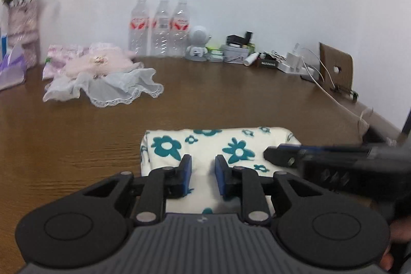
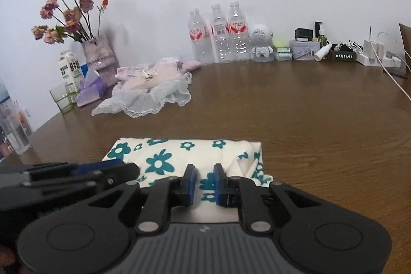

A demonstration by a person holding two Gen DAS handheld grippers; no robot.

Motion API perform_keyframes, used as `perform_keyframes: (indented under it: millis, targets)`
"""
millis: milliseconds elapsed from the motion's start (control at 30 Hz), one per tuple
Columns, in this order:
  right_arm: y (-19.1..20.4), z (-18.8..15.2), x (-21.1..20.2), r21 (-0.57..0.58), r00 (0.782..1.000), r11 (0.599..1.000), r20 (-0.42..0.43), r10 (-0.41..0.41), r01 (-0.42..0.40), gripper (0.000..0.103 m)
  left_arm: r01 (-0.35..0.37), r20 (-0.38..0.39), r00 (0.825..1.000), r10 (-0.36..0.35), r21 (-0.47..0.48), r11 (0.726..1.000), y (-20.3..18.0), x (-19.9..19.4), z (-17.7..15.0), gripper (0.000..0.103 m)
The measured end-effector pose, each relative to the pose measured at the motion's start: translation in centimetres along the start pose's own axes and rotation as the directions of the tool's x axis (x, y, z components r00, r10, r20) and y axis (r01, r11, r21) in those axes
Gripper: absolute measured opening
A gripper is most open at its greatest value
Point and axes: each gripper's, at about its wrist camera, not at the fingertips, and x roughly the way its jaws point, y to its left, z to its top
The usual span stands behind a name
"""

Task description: Fold clothes

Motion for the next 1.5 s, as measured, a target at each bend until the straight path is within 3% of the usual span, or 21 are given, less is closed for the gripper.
perform_keyframes:
  millis: [133,267,300,367,400,433,500,533,567,600,667,700,900,1033,1100,1167,1200,1300,1333,1400,1500]
  targets:
    - [0.2,1.1,-1.1,0.011,1.000,1.000,0.023,-0.013,0.013,0.012,0.013,-0.021,1.000,-0.013,-0.008,1.000,0.2,-0.2,0.7,0.022]
    - [-1.7,1.3,0.5,0.065,1.000,0.998,-0.012,-0.014,0.015,0.008,0.014,-0.040,0.999,-0.014,0.004,1.000,0.0,-0.4,0.6,0.022]
    - [-1.9,1.5,0.4,0.079,1.000,0.996,-0.011,-0.029,0.030,0.002,0.021,-0.041,0.999,-0.021,0.003,1.000,0.3,-0.3,0.5,0.022]
    - [-1.4,1.8,0.2,0.036,0.988,0.987,-0.003,-0.154,0.154,0.000,0.029,-0.041,0.999,-0.029,-0.004,1.000,0.5,-0.4,0.3,0.022]
    - [-1.5,1.9,0.1,0.037,0.982,0.981,0.000,-0.191,0.191,0.019,0.026,-0.042,0.999,-0.026,0.000,1.000,0.5,-0.4,0.4,0.022]
    - [-2.2,2.2,0.0,0.086,0.986,0.982,-0.005,-0.166,0.166,0.024,0.024,-0.043,0.999,-0.024,0.003,1.000,0.4,-0.5,0.4,0.024]
    - [-4.2,2.6,0.1,0.204,0.998,0.977,-0.014,-0.057,0.058,0.024,0.007,-0.020,1.000,-0.007,0.002,1.000,0.3,-1.2,0.8,0.042]
    - [-5.1,2.8,0.2,0.260,1.000,0.966,-0.013,0.000,0.003,0.026,0.004,0.011,1.000,-0.004,-0.009,1.000,0.2,-1.7,1.0,0.066]
    - [-5.8,2.9,0.6,0.292,0.999,0.956,-0.018,0.031,-0.025,0.027,0.013,0.017,1.000,-0.013,0.006,1.000,-0.3,-1.7,1.1,0.070]
    - [-6.1,3.0,1.2,0.302,0.999,0.953,-0.030,0.038,-0.027,0.027,0.022,0.023,0.999,-0.022,0.020,1.000,-0.8,-1.8,1.1,0.067]
    - [-6.6,3.0,2.2,0.318,0.997,0.947,-0.045,0.060,-0.042,0.012,0.039,0.029,0.999,-0.040,0.050,0.998,-1.8,-1.9,1.2,0.038]
    - [-6.8,2.9,2.4,0.333,0.997,0.942,-0.039,0.065,-0.048,0.011,0.036,-0.019,0.999,-0.034,0.090,0.995,-2.5,-1.0,0.8,0.033]
    - [-4.9,2.2,0.0,0.224,1.000,0.974,-0.014,0.019,-0.015,0.023,-0.023,-0.013,1.000,0.026,0.215,0.976,-4.3,-0.7,-1.2,0.033]
    - [-5.2,0.7,-0.5,0.274,0.992,0.958,-0.056,0.110,-0.091,0.053,-0.013,-0.015,1.000,0.017,0.204,0.979,-4.2,-0.7,-1.0,0.034]
    - [-6.2,0.6,-0.6,0.326,0.988,0.938,-0.059,0.145,-0.119,0.056,0.039,-0.014,0.999,-0.037,0.157,0.987,-2.8,-1.3,-0.1,0.046]
    - [-7.3,1.0,-0.3,0.387,0.978,0.908,-0.060,0.200,-0.162,0.074,0.066,0.000,0.998,-0.066,0.067,0.996,-0.5,-1.8,0.9,0.076]
    - [-7.8,1.4,0.1,0.412,0.973,0.894,-0.068,0.222,-0.176,0.080,0.068,0.009,0.998,-0.068,0.003,0.998,1.0,-2.0,1.4,0.079]
    - [-8.5,2.4,1.7,0.464,0.959,0.866,-0.107,0.263,-0.186,0.080,0.059,-0.068,0.995,-0.073,-0.197,0.979,5.3,0.1,2.6,0.071]
    - [-8.4,2.7,2.3,0.464,0.957,0.867,-0.122,0.265,-0.181,0.082,0.087,-0.099,0.988,-0.115,-0.247,0.965,6.1,1.0,2.7,0.058]
    - [-7.7,3.2,3.4,0.441,0.950,0.878,-0.144,0.276,-0.188,0.085,0.135,-0.151,0.969,-0.197,-0.344,0.929,7.5,2.7,2.7,0.055]
    - [-6.5,3.9,4.4,0.395,0.942,0.897,-0.175,0.285,-0.198,0.090,0.139,-0.140,0.971,-0.194,-0.331,0.933,7.3,3.2,2.7,0.055]
